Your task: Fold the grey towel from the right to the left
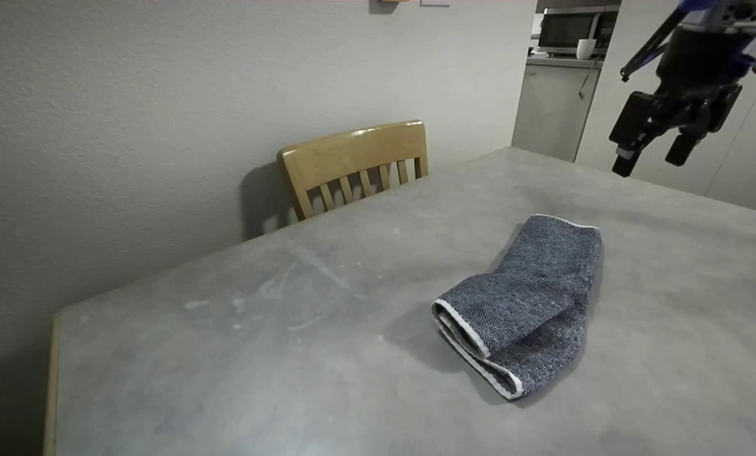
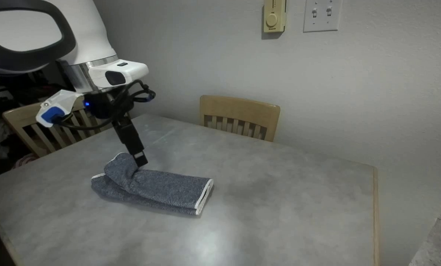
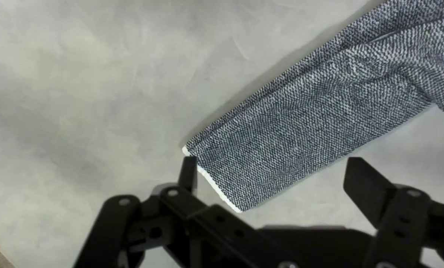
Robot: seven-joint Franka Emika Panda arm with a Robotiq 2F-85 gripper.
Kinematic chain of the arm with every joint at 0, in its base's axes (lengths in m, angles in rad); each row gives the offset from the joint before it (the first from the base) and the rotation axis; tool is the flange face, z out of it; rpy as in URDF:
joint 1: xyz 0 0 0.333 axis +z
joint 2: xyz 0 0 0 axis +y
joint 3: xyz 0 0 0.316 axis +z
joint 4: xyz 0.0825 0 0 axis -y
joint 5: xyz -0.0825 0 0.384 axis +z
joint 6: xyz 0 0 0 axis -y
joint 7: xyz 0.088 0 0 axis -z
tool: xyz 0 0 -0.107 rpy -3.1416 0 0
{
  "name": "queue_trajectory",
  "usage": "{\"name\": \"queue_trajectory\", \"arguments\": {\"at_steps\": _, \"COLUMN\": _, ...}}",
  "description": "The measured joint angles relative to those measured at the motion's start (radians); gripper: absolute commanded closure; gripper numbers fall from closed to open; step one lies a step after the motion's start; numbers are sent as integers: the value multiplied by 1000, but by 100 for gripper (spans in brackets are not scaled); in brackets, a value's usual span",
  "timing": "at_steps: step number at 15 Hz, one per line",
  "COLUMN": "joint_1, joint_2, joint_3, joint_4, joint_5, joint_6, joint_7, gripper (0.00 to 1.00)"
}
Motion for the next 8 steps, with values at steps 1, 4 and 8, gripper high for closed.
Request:
{"name": "queue_trajectory", "arguments": {"at_steps": 1, "joint_1": 0, "joint_2": 0, "joint_3": 0, "joint_4": 0, "joint_5": 0, "joint_6": 0, "joint_7": 0, "gripper": 0}}
{"name": "queue_trajectory", "arguments": {"at_steps": 4, "joint_1": 1, "joint_2": -1, "joint_3": 0, "joint_4": 0, "joint_5": 0, "joint_6": 0, "joint_7": 2, "gripper": 0}}
{"name": "queue_trajectory", "arguments": {"at_steps": 8, "joint_1": 1, "joint_2": 2, "joint_3": -7, "joint_4": 0, "joint_5": 27, "joint_6": 2, "joint_7": -38, "gripper": 0}}
